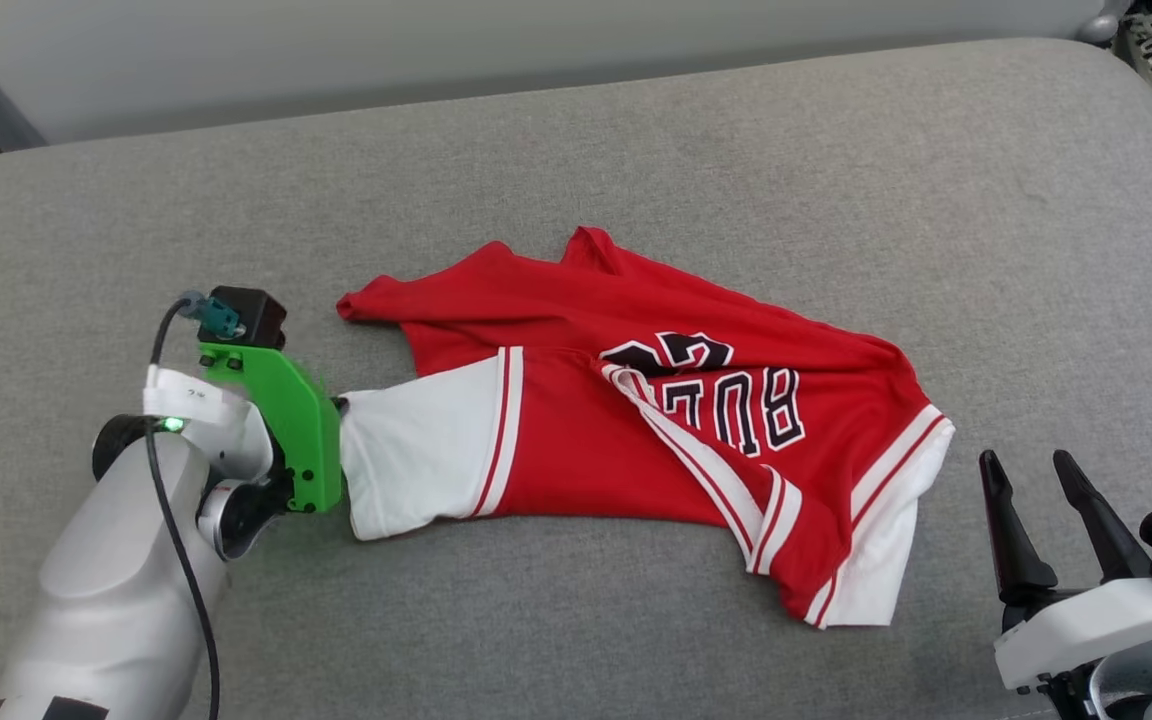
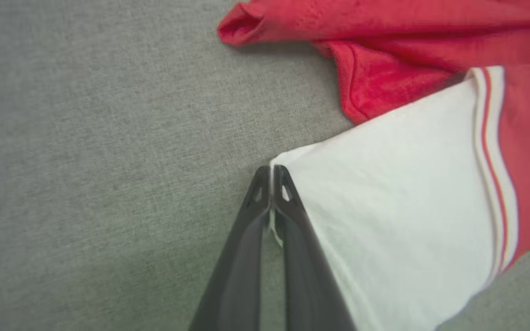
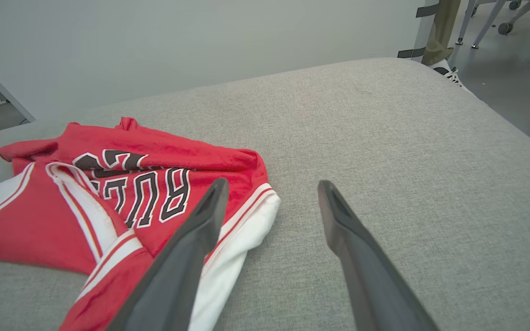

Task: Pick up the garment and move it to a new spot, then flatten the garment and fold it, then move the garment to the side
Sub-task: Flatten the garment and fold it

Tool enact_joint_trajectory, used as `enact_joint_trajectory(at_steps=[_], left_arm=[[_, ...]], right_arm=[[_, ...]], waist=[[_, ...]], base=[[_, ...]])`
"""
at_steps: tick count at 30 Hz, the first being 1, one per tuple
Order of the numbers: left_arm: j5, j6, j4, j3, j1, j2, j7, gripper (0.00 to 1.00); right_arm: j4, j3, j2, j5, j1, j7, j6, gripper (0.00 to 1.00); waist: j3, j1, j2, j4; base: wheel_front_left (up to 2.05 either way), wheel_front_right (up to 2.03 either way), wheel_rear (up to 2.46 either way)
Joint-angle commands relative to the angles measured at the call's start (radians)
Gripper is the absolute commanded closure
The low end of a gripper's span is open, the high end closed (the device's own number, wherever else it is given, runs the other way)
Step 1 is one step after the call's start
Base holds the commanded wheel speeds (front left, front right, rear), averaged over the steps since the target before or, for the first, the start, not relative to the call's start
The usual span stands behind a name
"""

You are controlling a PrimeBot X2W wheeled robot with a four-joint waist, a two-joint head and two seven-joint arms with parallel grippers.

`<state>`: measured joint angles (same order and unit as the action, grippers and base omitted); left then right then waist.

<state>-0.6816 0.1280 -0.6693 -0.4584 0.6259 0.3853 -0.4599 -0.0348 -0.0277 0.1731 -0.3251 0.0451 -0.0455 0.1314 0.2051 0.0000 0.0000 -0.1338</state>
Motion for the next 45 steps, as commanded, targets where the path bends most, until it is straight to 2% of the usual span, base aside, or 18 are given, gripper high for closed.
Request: enact_joint_trajectory(at_steps=[1, 11, 15, 20, 24, 28, 36, 40, 45], left_arm=[[-0.011, 0.000, 0.003, 0.017, -0.018, 0.014, 0.037, 1.00], [-0.044, -0.058, 0.127, 0.137, -0.121, 0.096, 0.232, 1.00], [-0.057, -0.086, 0.204, 0.172, -0.195, 0.127, 0.268, 1.00], [-0.077, -0.128, 0.301, 0.198, -0.304, 0.135, 0.287, 1.00], [-0.087, -0.178, 0.389, 0.215, -0.404, 0.125, 0.312, 1.00], [-0.106, -0.221, 0.488, 0.235, -0.495, 0.104, 0.336, 1.00], [-0.109, -0.264, 0.612, 0.230, -0.550, 0.093, 0.324, 1.00], [-0.105, -0.273, 0.644, 0.227, -0.543, 0.099, 0.314, 1.00], [-0.099, -0.277, 0.670, 0.219, -0.529, 0.100, 0.307, 1.00]], right_arm=[[-0.002, -0.003, 0.005, 0.008, 0.006, 0.008, -0.001, 0.00], [-0.005, -0.016, 0.023, -0.004, 0.054, 0.098, -0.001, 0.00], [-0.009, -0.017, 0.028, -0.005, 0.068, 0.135, -0.001, 0.00], [-0.014, -0.016, 0.038, -0.010, 0.086, 0.202, -0.001, 0.00], [-0.022, -0.017, 0.046, -0.021, 0.107, 0.310, -0.001, 0.00], [-0.054, -0.017, 0.049, -0.050, 0.136, 0.489, -0.001, 0.00], [-0.130, -0.038, 0.015, -0.019, 0.115, 0.800, -0.001, 0.00], [-0.122, -0.038, -0.007, 0.023, 0.076, 0.890, -0.001, 0.00], [-0.079, -0.034, -0.037, 0.075, 0.039, 0.926, -0.001, 0.00]], waist=[[-0.030, 0.0000, 0.0000, 0.024], [-0.099, 0.0000, 0.0000, 0.111], [-0.114, 0.0000, 0.0000, 0.145], [-0.128, 0.0000, 0.0000, 0.180], [-0.139, 0.0000, 0.0000, 0.199], [-0.144, 0.0000, 0.0000, 0.216], [-0.128, 0.0000, 0.0000, 0.240], [-0.115, 0.0000, 0.0000, 0.251], [-0.097, 0.0000, 0.0000, 0.265]], base=[[0.00, 0.00, 0.00], [0.00, 0.00, 0.00], [0.00, 0.00, 0.00], [0.00, 0.00, 0.00], [0.00, 0.00, 0.00], [0.00, 0.00, 0.00], [0.00, 0.00, 0.00], [0.00, 0.00, 0.00], [0.00, 0.00, 0.00]])
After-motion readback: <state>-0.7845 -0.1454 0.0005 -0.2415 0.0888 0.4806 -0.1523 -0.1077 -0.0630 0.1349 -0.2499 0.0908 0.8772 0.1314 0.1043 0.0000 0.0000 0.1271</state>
